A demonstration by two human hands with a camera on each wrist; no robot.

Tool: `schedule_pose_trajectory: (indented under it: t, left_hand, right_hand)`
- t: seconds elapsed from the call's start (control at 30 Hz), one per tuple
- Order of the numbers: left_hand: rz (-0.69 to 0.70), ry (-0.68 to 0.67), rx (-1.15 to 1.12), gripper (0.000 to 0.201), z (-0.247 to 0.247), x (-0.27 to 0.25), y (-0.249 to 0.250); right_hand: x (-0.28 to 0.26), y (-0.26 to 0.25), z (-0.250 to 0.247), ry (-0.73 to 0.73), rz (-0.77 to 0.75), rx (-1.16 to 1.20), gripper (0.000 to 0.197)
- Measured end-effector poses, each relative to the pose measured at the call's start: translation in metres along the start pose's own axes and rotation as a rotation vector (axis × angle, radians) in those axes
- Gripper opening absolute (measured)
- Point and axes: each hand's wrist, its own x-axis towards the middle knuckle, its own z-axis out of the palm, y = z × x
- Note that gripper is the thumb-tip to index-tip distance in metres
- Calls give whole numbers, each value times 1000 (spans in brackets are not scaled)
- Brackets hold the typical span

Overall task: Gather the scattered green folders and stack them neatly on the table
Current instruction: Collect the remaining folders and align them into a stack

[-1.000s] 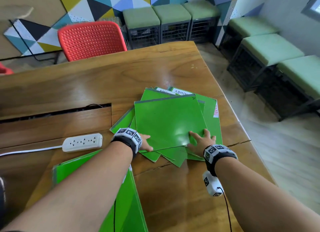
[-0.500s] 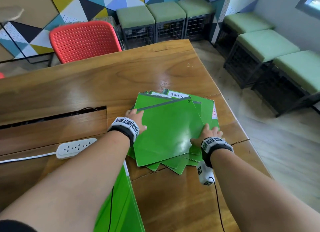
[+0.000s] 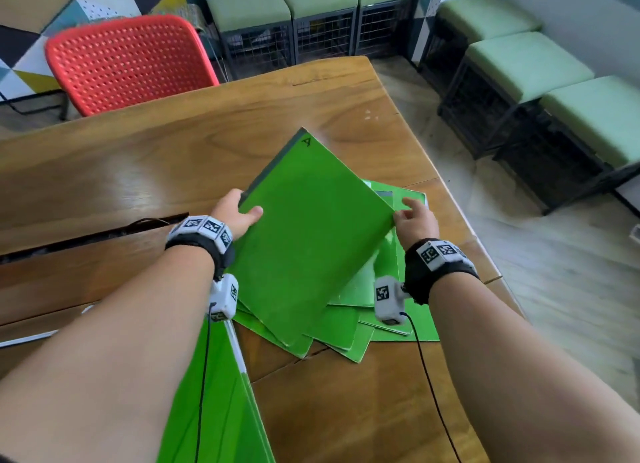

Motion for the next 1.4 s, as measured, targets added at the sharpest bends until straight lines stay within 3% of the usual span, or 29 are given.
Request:
schedule_pose_trajectory:
  t: [0.1, 0.17, 0.33, 0.43, 0.53, 0.6, 0.67, 0.77, 0.9, 1.07, 1.17, 1.27, 1.33, 1.4]
  left_hand:
    - [-60, -21, -7, 55, -16, -1, -14]
    - [-71, -48, 18, 60, -24, -3, -16]
    - [-25, -63, 85, 63, -35, -4, -6]
    - [58, -52, 41, 71, -44, -3, 3]
    - [56, -78, -12, 87, -51, -3, 3]
    - [60, -27, -72, 70, -52, -8, 3]
    - [59, 87, -113, 56, -53, -10, -2]
    - [-36, 144, -152, 68, -58, -19, -6]
    - [-197, 48, -139, 82, -45, -30, -17]
    - [-278, -135, -21, 77, 3, -43, -16]
    - [-295, -194, 30, 70, 31, -51, -10]
    - [-319, -180, 30, 65, 50, -58, 1]
    - [-329, -161, 88, 61, 56, -62, 5]
    - [-332, -166, 149, 58, 59, -62, 4]
  right_hand:
    - [5, 25, 22, -137, 235, -233, 37]
    - [1, 35, 34, -194, 294, -243, 38]
    - [-4, 8, 19, -186, 163, -18, 46]
    - [-12, -21, -9, -167, 91, 258, 31]
    - [-28, -47, -32, -219, 50, 491, 25]
    - [-31, -57, -38, -214, 4, 567, 23]
    - [-25, -56, -35, -112, -66, 519, 17]
    - [-16, -38, -21, -24, -73, 213, 32]
    - [-26, -2, 14, -199, 150, -60, 52]
    - [-32, 9, 50, -210, 341, 14, 31]
    - [-30, 4, 53, -248, 380, 102, 42]
    - [-26, 3, 53, -325, 391, -21, 38]
    - [-22, 10, 56, -318, 422, -157, 47]
    - [-17, 12, 53, -273, 446, -132, 47]
